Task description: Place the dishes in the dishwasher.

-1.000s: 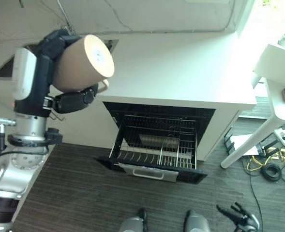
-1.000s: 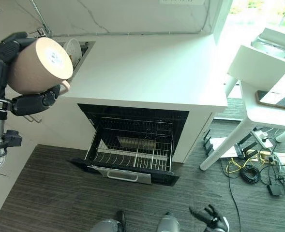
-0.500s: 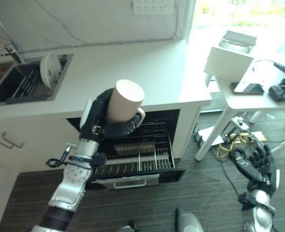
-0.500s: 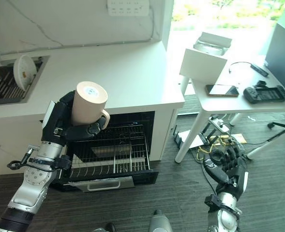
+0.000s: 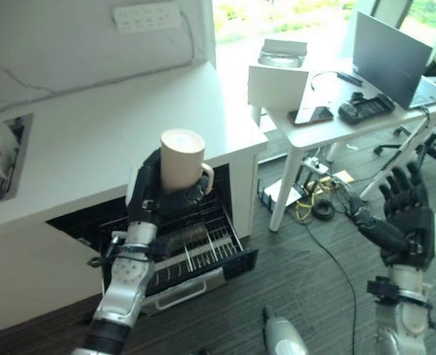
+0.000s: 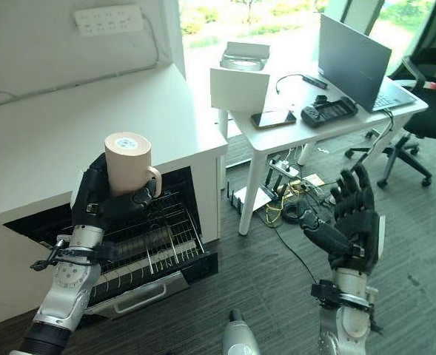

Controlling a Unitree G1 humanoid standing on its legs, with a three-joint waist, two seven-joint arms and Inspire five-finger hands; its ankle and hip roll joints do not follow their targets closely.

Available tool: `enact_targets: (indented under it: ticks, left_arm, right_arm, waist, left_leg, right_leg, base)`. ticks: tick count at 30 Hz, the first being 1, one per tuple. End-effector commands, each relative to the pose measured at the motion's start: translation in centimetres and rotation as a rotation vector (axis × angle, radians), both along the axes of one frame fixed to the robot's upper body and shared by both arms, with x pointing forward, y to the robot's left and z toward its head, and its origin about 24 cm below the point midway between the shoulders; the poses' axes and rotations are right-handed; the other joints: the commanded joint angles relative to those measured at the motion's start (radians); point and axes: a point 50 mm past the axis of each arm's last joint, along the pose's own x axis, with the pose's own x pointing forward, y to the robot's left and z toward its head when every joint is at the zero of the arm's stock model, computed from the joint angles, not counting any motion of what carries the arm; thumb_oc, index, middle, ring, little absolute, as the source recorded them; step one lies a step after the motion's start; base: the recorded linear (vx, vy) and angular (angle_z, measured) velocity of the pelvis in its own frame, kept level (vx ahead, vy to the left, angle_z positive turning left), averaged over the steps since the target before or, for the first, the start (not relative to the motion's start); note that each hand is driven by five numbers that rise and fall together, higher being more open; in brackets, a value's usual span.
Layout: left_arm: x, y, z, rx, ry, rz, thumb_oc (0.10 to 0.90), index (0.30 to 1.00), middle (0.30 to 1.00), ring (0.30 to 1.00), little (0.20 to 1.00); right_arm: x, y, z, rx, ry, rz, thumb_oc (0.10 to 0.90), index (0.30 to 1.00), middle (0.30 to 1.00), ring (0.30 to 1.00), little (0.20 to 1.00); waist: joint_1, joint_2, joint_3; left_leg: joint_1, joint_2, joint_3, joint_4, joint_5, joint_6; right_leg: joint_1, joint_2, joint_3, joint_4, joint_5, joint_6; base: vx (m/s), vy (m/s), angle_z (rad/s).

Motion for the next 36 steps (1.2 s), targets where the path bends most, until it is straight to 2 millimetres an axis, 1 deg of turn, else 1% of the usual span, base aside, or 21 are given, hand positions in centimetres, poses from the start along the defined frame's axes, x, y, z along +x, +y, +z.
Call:
enact_targets:
  ticks: [1,4,5,8,9,10,11,12,14,18,22,24,27,29,34,36]
  left_arm:
    - [0.5,-0.5,5.1,0.02,-0.308,0.029,0.4,0.3,0.3,0.3,0.3]
    - [0.6,-1.4,5.3,0.048,-0.336,0.035,0.4,0.3,0.3,0.3,0.3]
    - [0.7,-1.9,5.4,0.065,-0.356,0.038,0.4,0.3,0.3,0.3,0.3]
    - [0.6,-2.5,5.5,0.087,-0.379,0.035,0.4,0.3,0.3,0.3,0.3]
    - [0.5,-2.6,5.5,0.09,-0.382,0.035,0.4,0.3,0.3,0.3,0.3]
    - [0.5,-3.0,5.6,0.105,-0.392,0.034,0.4,0.3,0.3,0.3,0.3]
    - [0.5,-3.1,5.6,0.11,-0.396,0.035,0.4,0.3,0.3,0.3,0.3]
    - [0.4,-3.4,5.7,0.125,-0.408,0.034,0.4,0.3,0.3,0.3,0.3]
    - [0.3,-3.8,5.7,0.15,-0.427,0.034,0.4,0.3,0.3,0.3,0.3]
    - [0.1,-4.2,6.0,0.174,-0.446,0.034,0.4,0.3,0.3,0.3,0.3]
    - [-0.2,-4.3,5.9,0.204,-0.458,0.05,0.4,0.3,0.3,0.3,0.3]
    - [-0.3,-4.3,5.9,0.21,-0.462,0.06,0.4,0.3,0.3,0.3,0.3]
    - [-0.5,-4.0,6.0,0.221,-0.475,0.076,0.4,0.3,0.3,0.3,0.3]
    - [-1.0,-3.8,6.1,0.245,-0.501,0.082,0.4,0.3,0.3,0.3,0.3]
    - [-1.5,-3.7,6.1,0.284,-0.53,0.087,0.4,0.3,0.3,0.3,0.3]
    - [-1.4,-3.7,6.1,0.293,-0.531,0.085,0.4,0.3,0.3,0.3,0.3]
  right_arm:
    - [1.5,1.7,4.5,0.049,-0.248,0.367,0.8,0.9,0.9,0.9,0.9]
    - [2.4,4.2,5.6,0.065,-0.268,0.531,0.8,0.9,0.9,0.9,0.9]
    - [2.8,5.7,6.2,0.09,-0.285,0.62,0.8,0.9,0.9,0.9,0.9]
    - [3.2,7.5,6.7,0.139,-0.286,0.725,0.8,0.9,0.9,0.9,0.9]
    - [3.3,7.8,6.8,0.147,-0.285,0.744,0.8,0.9,0.9,0.9,0.9]
    - [3.5,8.6,7.1,0.147,-0.288,0.774,0.8,0.9,0.9,0.9,0.9]
    - [3.5,8.8,7.2,0.144,-0.293,0.781,0.8,0.9,0.9,0.9,0.9]
    - [3.6,9.6,7.5,0.131,-0.293,0.804,0.8,0.9,0.9,0.9,0.9]
    - [4.0,10.4,7.9,0.128,-0.284,0.817,0.8,0.9,0.9,0.9,0.9]
    - [4.7,11.3,8.0,0.188,-0.248,0.835,0.8,0.9,0.9,0.9,0.9]
    - [5.6,12.1,8.3,0.227,-0.245,0.801,0.8,0.9,0.9,0.9,0.9]
    - [5.8,12.3,8.5,0.229,-0.25,0.794,0.8,0.9,0.9,0.9,0.9]
    - [6.2,12.6,9.2,0.223,-0.266,0.775,0.8,0.9,0.9,0.9,0.9]
    - [6.4,13.4,9.6,0.195,-0.25,0.796,0.8,0.9,0.9,0.9,0.9]
    - [7.0,14.9,9.0,0.155,-0.167,0.848,0.8,0.9,0.9,0.9,0.9]
    - [7.2,15.1,8.8,0.14,-0.143,0.859,0.8,0.9,0.9,0.9,0.9]
  waist:
    - [0.025,0.003,-0.036]
    - [0.036,0.005,-0.038]
    - [0.046,0.006,-0.04]
    - [0.062,0.009,-0.044]
    - [0.066,0.009,-0.045]
    - [0.078,0.01,-0.049]
    - [0.082,0.01,-0.05]
    - [0.094,0.01,-0.05]
    - [0.11,0.009,-0.051]
    - [0.135,0.008,-0.053]
    - [0.171,0.01,-0.061]
    - [0.178,0.011,-0.062]
    - [0.205,0.013,-0.06]
    - [0.227,0.013,-0.055]
    - [0.267,0.013,-0.058]
    - [0.271,0.012,-0.058]
  left_leg:
    - [0.029,-0.042,-0.097,0.044,-0.162,0.059]
    - [0.031,-0.048,-0.103,0.044,-0.162,0.062]
    - [0.032,-0.05,-0.107,0.044,-0.162,0.061]
    - [0.034,-0.054,-0.116,0.044,-0.162,0.06]
    - [0.033,-0.054,-0.118,0.044,-0.161,0.059]
    - [0.031,-0.056,-0.128,0.044,-0.161,0.059]
    - [0.03,-0.057,-0.131,0.044,-0.162,0.059]
    - [0.028,-0.059,-0.14,0.044,-0.163,0.06]
    - [0.024,-0.061,-0.149,0.044,-0.163,0.061]
    - [0.021,-0.059,-0.164,0.044,-0.16,0.058]
    - [0.011,-0.06,-0.194,0.044,-0.155,0.055]
    - [0.01,-0.06,-0.201,0.044,-0.154,0.055]
    - [0.005,-0.057,-0.218,0.044,-0.15,0.053]
    - [-0.002,-0.052,-0.236,0.044,-0.144,0.048]
    - [-0.019,-0.04,-0.266,0.044,-0.128,0.035]
    - [-0.022,-0.039,-0.269,0.044,-0.126,0.033]
  right_leg:
    - [0.048,-0.022,-0.082,0.039,-0.133,0.052]
    - [0.049,-0.025,-0.08,0.039,-0.132,0.05]
    - [0.052,-0.026,-0.081,0.039,-0.133,0.049]
    - [0.06,-0.026,-0.083,0.039,-0.135,0.049]
    - [0.062,-0.025,-0.084,0.039,-0.136,0.049]
    - [0.064,-0.026,-0.088,0.039,-0.138,0.049]
    - [0.064,-0.027,-0.09,0.039,-0.139,0.048]
    - [0.067,-0.029,-0.098,0.039,-0.141,0.048]
    - [0.073,-0.033,-0.108,0.039,-0.145,0.047]
    - [0.086,-0.038,-0.127,0.039,-0.151,0.045]
    - [0.104,-0.04,-0.152,0.039,-0.164,0.04]
    - [0.109,-0.042,-0.16,0.039,-0.167,0.038]
    - [0.124,-0.046,-0.184,0.039,-0.175,0.034]
    - [0.14,-0.048,-0.208,0.039,-0.182,0.027]
    - [0.16,-0.055,-0.248,0.039,-0.193,0.022]
    - [0.162,-0.056,-0.251,0.039,-0.195,0.021]
  base:
    - [0.0,0.023,-0.14]
    - [-0.01,0.028,-0.11]
    - [0.02,0.034,-0.04]
    - [0.03,0.019,0.03]
    - [0.03,0.0,0.09]
    - [0.02,-0.004,0.1]
    - [0.02,-0.015,0.12]
    - [0.01,-0.019,0.11]
    - [0.01,-0.029,0.12]
    - [0.01,-0.035,0.2]
    - [0.02,-0.046,0.29]
    - [0.02,-0.031,0.3]
    - [0.0,-0.046,0.32]
    - [-0.02,-0.069,0.51]
    - [0.02,-0.035,0.56]
    - [0.01,-0.014,0.17]
